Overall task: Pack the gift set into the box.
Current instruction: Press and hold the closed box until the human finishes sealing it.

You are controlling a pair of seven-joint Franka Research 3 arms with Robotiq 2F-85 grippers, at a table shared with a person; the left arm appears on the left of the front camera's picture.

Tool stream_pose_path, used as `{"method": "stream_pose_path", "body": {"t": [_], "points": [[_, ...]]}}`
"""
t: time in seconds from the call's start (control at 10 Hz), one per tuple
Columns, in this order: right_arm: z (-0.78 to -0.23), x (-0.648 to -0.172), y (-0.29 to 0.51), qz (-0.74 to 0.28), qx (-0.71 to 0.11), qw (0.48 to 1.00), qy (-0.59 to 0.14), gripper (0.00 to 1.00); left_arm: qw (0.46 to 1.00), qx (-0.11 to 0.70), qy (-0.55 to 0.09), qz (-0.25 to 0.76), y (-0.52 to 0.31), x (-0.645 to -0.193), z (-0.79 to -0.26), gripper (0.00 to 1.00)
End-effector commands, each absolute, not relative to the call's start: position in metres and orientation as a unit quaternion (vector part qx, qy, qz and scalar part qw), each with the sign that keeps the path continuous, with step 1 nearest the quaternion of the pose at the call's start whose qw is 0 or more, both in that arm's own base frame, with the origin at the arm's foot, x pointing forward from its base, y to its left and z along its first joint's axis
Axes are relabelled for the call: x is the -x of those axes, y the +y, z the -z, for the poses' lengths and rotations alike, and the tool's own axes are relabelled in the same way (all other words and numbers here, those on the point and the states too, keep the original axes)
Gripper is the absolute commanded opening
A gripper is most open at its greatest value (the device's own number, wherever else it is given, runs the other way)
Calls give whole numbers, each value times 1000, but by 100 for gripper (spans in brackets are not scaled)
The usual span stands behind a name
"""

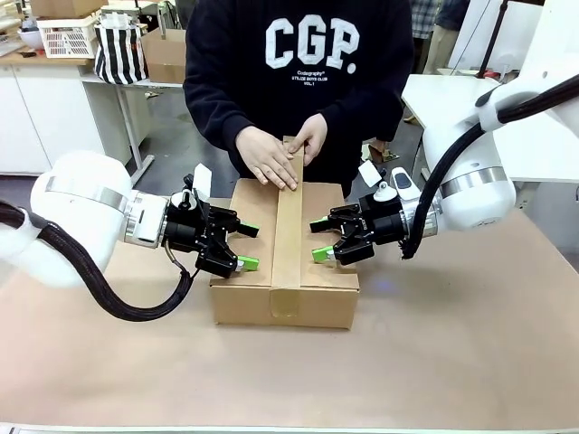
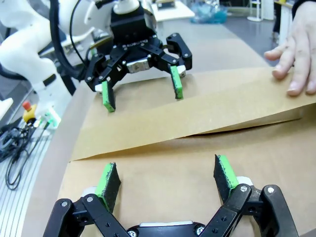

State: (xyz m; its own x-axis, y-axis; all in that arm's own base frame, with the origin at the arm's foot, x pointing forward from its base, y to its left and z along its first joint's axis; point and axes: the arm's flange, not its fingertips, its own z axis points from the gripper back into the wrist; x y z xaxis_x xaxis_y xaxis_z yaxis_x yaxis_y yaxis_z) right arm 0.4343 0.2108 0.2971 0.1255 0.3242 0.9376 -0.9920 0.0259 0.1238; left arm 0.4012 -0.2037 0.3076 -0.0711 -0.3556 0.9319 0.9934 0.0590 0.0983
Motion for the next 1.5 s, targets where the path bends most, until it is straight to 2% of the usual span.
{"method": "stream_pose_path", "body": {"t": [0.0,1.4], "points": [[-294,-434,210,-540,-441,610,-377,100,583,357,-443,580,-203,-398,-305,100],[-294,-434,210,-540,-441,610,-377,100,583,357,-443,580,-203,-398,-305,100]]}}
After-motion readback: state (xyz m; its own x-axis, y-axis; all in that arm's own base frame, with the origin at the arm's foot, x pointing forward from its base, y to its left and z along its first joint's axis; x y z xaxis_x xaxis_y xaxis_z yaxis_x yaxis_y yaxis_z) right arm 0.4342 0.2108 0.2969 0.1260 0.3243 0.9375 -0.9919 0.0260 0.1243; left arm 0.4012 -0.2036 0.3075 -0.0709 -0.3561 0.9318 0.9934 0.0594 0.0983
